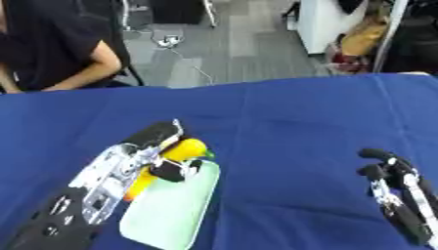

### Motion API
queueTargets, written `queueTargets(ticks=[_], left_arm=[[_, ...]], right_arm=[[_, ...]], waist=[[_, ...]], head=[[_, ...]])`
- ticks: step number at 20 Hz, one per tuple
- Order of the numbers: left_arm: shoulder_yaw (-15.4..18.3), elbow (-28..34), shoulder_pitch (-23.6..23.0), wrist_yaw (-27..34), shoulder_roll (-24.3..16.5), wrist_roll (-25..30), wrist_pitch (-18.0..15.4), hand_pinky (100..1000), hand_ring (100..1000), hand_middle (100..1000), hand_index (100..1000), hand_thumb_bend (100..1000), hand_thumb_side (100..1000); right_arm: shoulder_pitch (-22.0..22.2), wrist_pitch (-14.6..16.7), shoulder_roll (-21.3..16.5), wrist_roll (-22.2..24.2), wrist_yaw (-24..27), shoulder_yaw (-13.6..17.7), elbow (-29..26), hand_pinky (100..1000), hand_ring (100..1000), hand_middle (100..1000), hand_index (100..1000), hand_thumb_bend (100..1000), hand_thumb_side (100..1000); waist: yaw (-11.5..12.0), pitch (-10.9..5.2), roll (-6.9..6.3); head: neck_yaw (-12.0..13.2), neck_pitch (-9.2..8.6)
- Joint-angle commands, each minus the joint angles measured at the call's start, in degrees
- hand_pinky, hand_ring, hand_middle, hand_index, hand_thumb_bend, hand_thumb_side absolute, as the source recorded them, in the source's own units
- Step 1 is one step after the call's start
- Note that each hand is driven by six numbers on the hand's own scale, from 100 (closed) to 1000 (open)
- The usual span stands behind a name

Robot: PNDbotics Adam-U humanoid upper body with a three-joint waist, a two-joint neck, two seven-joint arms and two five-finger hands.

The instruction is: Pick up objects on the table and place them in the box.

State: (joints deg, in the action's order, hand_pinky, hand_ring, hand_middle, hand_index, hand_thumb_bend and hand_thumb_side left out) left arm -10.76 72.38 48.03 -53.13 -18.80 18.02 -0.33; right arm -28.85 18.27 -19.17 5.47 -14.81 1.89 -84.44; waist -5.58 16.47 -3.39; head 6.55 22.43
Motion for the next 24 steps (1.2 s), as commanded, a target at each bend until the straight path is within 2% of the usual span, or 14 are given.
queueTargets(ticks=[1, 5, 6, 8, 9, 10, 11, 12, 17, 24], left_arm=[[-0.3, -0.5, 0.2, -0.8, -0.1, 0.0, -0.3, 100, 100, 100, 356, 100, 258], [-0.6, -2.9, -0.5, -1.5, 0.9, -0.4, -0.4, 100, 100, 100, 368, 100, 258], [-0.6, -3.5, -0.7, -1.6, 1.2, -0.6, -0.5, 100, 100, 108, 406, 100, 256], [-0.6, -4.4, -0.9, -1.8, 1.6, -0.9, -0.9, 100, 100, 194, 473, 100, 441], [-0.6, -4.6, -1.0, -1.9, 1.8, -1.3, -1.2, 100, 110, 265, 524, 100, 549], [-0.6, -4.7, -1.1, -1.9, 1.9, -1.7, -1.6, 128, 197, 328, 562, 100, 592], [-0.7, -4.8, -1.2, -2.0, 1.9, -1.9, -2.1, 154, 247, 361, 583, 100, 626], [-0.8, -4.8, -1.2, -2.0, 2.0, -2.1, -2.7, 213, 329, 435, 628, 100, 675], [-0.8, -4.5, -1.3, -1.8, 2.0, -2.2, -4.2, 287, 406, 464, 643, 100, 719], [-0.8, -4.3, -1.4, -1.6, 2.0, -2.1, -4.5, 327, 444, 485, 651, 100, 732]], right_arm=[[-0.9, 0.1, -0.6, 0.0, 0.1, 0.2, -1.4, 379, 636, 764, 862, 100, 814], [-1.0, 0.1, -0.5, 0.1, 0.2, 0.1, -1.5, 379, 636, 764, 862, 100, 814], [-1.0, 0.1, -0.5, 0.1, 0.2, 0.1, -1.5, 379, 636, 765, 863, 100, 814], [-1.1, 0.1, -0.4, 0.2, 0.2, 0.1, -1.6, 379, 636, 764, 863, 100, 814], [-1.1, 0.1, -0.4, 0.1, 0.2, 0.1, -1.6, 379, 636, 764, 862, 100, 814], [-1.1, 0.1, -0.5, 0.1, 0.2, 0.1, -1.6, 379, 635, 764, 862, 100, 814], [-1.0, 0.1, -0.5, 0.1, 0.2, 0.1, -1.6, 379, 636, 764, 862, 100, 814], [-1.0, 0.1, -0.5, 0.1, 0.2, 0.1, -1.6, 379, 635, 764, 862, 100, 814], [-0.9, 0.0, -0.4, 0.1, 0.2, 0.1, -1.6, 378, 635, 764, 862, 100, 814], [-0.9, 0.0, -0.4, 0.1, 0.3, 0.1, -1.6, 379, 635, 764, 862, 100, 815]], waist=[[-0.2, -0.80, 0.40], [-0.4, -0.47, 0.48], [-0.5, -0.40, 0.50], [-0.6, -0.31, 0.57], [-0.6, -0.29, 0.60], [-0.6, -0.28, 0.61], [-0.5, -0.28, 0.62], [-0.5, -0.27, 0.60], [-0.3, -0.37, 0.52], [-0.2, -0.55, 0.49]], head=[[-0.1, -0.79], [0.0, -0.97], [0.0, -1.03], [0.0, -1.13], [-0.1, -1.15], [-0.1, -1.15], [-0.1, -1.13], [-0.2, -1.13], [-0.3, -1.06], [-0.3, -1.06]])
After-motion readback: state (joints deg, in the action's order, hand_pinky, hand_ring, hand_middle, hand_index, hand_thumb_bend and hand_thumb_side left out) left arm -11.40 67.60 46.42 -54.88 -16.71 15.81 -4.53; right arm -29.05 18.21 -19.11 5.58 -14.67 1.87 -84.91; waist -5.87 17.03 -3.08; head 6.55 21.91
